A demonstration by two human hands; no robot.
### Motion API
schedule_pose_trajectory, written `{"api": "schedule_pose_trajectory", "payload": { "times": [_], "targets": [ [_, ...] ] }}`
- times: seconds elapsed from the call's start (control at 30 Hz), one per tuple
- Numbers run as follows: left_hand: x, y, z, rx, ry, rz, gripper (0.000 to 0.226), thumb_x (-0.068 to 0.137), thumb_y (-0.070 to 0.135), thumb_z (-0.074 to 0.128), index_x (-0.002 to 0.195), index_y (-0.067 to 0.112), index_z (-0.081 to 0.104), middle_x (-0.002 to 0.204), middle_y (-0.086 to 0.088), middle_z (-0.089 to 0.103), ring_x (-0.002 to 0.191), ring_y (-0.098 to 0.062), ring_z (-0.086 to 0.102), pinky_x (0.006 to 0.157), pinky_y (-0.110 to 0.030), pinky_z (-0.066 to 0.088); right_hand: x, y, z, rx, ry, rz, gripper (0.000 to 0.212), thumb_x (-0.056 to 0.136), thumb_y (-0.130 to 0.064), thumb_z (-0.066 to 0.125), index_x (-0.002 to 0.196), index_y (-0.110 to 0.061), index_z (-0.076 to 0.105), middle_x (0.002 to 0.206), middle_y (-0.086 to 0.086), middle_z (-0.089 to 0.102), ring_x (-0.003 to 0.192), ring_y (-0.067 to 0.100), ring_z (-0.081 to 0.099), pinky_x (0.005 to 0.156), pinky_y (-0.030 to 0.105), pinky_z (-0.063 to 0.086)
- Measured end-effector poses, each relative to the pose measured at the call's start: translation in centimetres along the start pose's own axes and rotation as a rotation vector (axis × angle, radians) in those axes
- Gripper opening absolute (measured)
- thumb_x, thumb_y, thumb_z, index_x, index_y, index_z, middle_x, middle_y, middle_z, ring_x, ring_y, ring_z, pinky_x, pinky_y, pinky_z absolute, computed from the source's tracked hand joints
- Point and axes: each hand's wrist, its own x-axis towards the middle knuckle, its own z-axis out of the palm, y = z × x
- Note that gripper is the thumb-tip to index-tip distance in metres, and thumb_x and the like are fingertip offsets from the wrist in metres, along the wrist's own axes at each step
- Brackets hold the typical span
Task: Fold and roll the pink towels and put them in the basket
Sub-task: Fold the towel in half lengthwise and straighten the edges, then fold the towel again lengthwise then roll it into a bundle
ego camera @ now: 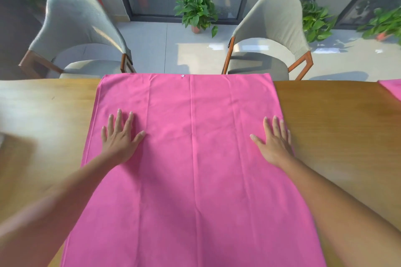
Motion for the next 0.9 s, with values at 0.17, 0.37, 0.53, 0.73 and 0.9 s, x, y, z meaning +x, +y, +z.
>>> {"api": "schedule_pose_trajectory", "payload": {
  "times": [0.17, 0.37, 0.53, 0.73, 0.9],
  "targets": [
    [-10.2, 0.6, 3.4, -0.004, -0.051, -0.041, 0.083, 0.096, 0.069, 0.038, 0.161, 0.037, -0.002, 0.168, -0.004, -0.018, 0.155, -0.029, -0.014, 0.123, -0.056, 0.000, -7.7, 1.9, 2.8, -0.016, -0.049, -0.039, 0.086, 0.094, -0.075, 0.021, 0.159, -0.027, -0.009, 0.164, 0.005, -0.023, 0.150, 0.023, -0.026, 0.123, 0.046, -0.010],
    [-23.2, -0.3, 7.7, -0.025, -0.059, -0.132, 0.081, 0.097, 0.065, 0.041, 0.160, 0.039, -0.002, 0.169, -0.003, -0.016, 0.155, -0.030, -0.011, 0.123, -0.056, 0.005, -17.9, 5.1, 7.2, -0.025, -0.085, -0.067, 0.086, 0.094, -0.073, 0.025, 0.159, -0.028, -0.012, 0.163, 0.004, -0.026, 0.151, 0.026, -0.023, 0.124, 0.047, -0.005],
    [-32.5, -1.3, 10.3, -0.049, -0.040, -0.187, 0.078, 0.099, 0.061, 0.041, 0.161, 0.038, 0.000, 0.169, -0.005, -0.012, 0.155, -0.035, -0.008, 0.123, -0.058, 0.007, -25.6, 7.7, 10.0, -0.016, -0.082, -0.054, 0.087, 0.094, -0.072, 0.032, 0.159, -0.030, -0.008, 0.165, 0.005, -0.022, 0.151, 0.029, -0.021, 0.124, 0.048, -0.003],
    [-40.3, -3.1, 12.0, -0.028, -0.088, -0.192, 0.078, 0.099, 0.062, 0.036, 0.159, 0.040, -0.009, 0.167, -0.005, -0.022, 0.154, -0.036, -0.014, 0.121, -0.061, 0.002, -33.4, 9.2, 11.7, -0.006, -0.102, -0.011, 0.087, 0.094, -0.072, 0.032, 0.158, -0.031, -0.010, 0.165, 0.004, -0.022, 0.152, 0.029, -0.020, 0.122, 0.050, 0.002],
    [-44.2, -4.5, 12.5, -0.032, -0.113, -0.207, 0.081, 0.099, 0.062, 0.040, 0.160, 0.038, -0.009, 0.167, -0.006, -0.020, 0.153, -0.040, -0.013, 0.120, -0.064, 0.006, -39.4, 9.7, 12.2, 0.095, -0.012, 0.137, 0.084, 0.097, -0.060, 0.047, 0.160, -0.022, 0.008, 0.167, 0.010, 0.001, 0.152, 0.035, 0.006, 0.119, 0.052, 0.021]
  ]
}}
